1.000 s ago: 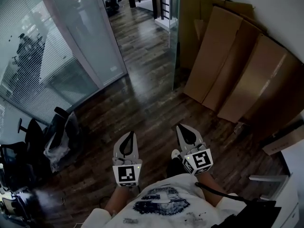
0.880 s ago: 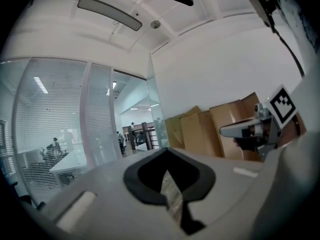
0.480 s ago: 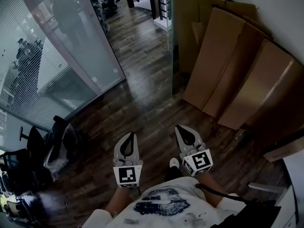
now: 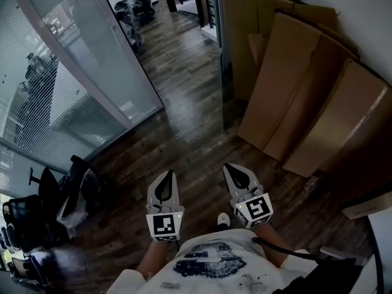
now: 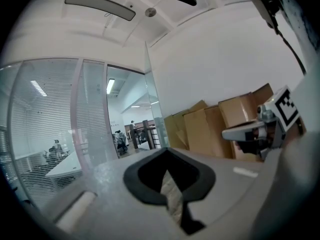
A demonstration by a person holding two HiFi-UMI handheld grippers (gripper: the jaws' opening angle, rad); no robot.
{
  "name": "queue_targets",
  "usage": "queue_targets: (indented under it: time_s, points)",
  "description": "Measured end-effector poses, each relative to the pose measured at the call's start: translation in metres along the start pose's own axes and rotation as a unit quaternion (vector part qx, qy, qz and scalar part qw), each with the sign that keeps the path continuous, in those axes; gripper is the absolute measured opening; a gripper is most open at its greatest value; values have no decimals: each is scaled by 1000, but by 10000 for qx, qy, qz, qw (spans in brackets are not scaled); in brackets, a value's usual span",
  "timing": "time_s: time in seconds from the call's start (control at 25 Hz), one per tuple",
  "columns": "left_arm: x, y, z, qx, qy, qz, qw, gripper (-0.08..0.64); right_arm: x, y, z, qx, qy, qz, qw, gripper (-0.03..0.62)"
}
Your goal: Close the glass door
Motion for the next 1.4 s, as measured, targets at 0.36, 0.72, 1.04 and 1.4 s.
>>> queue_targets:
  time_s: [0.36, 0.72, 1.04, 1.4]
  points:
    - [2, -5, 22, -70, 94, -15, 9999, 2, 4, -20, 18, -143, 73, 75, 9998, 6]
    - [12, 10, 52, 58, 88, -109, 9999, 2, 9, -31, 45, -28, 137, 43, 9999, 6]
    - [7, 28, 110, 299, -28, -92, 9995, 2, 4, -58, 86, 172, 165, 37, 9997, 6]
    - [17, 73, 168, 435, 93, -153, 9989, 2, 6, -66, 159, 153, 317, 11, 9994, 6]
Point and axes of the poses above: the fingertips, and each gripper's own axes: z forward along the fingers, y to its left, x out of its underside, the point moved 2 cm from there along -z, backward along the fingers, and after that the axes turned 2 degrees about y, right-handed, at the moved point
